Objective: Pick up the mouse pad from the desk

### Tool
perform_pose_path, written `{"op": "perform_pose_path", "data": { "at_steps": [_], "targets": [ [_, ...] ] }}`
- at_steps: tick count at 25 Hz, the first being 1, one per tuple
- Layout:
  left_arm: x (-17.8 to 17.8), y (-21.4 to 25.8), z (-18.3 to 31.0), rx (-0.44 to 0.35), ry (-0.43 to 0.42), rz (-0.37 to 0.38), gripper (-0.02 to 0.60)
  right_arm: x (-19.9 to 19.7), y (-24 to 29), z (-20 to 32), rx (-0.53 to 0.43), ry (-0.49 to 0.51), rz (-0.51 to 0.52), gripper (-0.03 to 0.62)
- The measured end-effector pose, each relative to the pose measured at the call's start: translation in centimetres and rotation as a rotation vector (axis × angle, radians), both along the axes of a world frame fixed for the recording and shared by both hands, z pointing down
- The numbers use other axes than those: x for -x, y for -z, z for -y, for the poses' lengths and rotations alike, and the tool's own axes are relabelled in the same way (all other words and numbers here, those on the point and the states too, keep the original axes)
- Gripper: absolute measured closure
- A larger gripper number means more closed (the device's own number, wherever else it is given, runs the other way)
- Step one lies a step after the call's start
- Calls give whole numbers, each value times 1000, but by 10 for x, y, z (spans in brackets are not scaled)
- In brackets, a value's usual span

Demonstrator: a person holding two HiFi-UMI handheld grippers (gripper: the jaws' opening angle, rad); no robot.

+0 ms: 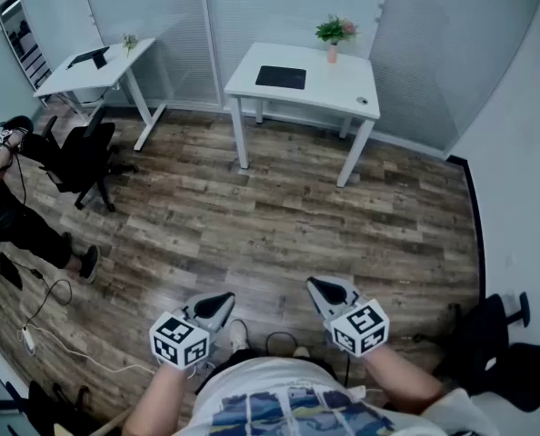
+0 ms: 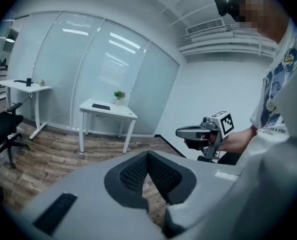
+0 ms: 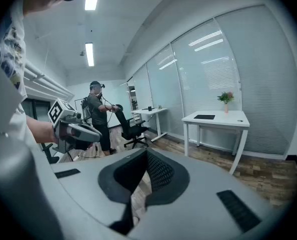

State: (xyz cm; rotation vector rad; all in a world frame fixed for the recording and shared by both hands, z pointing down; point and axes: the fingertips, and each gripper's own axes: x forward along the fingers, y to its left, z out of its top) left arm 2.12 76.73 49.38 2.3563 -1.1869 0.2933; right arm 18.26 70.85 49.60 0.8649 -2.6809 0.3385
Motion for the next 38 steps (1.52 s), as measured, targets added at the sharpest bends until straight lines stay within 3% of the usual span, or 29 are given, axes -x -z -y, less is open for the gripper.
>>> {"op": "perform_pose_path", "data": {
  "at_steps": [6,13,18,24,30,38],
  "targets": [
    [80,5,30,-13,-6,-4,578,71,-5,16,4,-19,-23,595],
    [129,-1,50,-10,-70,-20,578,126,-10,23,15,-108,-31,594],
    [134,-13,74,-2,-97,-47,580,125,-8,32,3,-167,-53,558],
    [129,-14,124,-13,-130,-47,578,127,-19,83,25,-178,-86,553],
    [128,-13,214,14,-107,-15,578,128,-7,187,-22,-154,-66,553],
    [112,8,363,-8,-95,56,558,116,5,315,-31,-117,-38,553]
  ]
}}
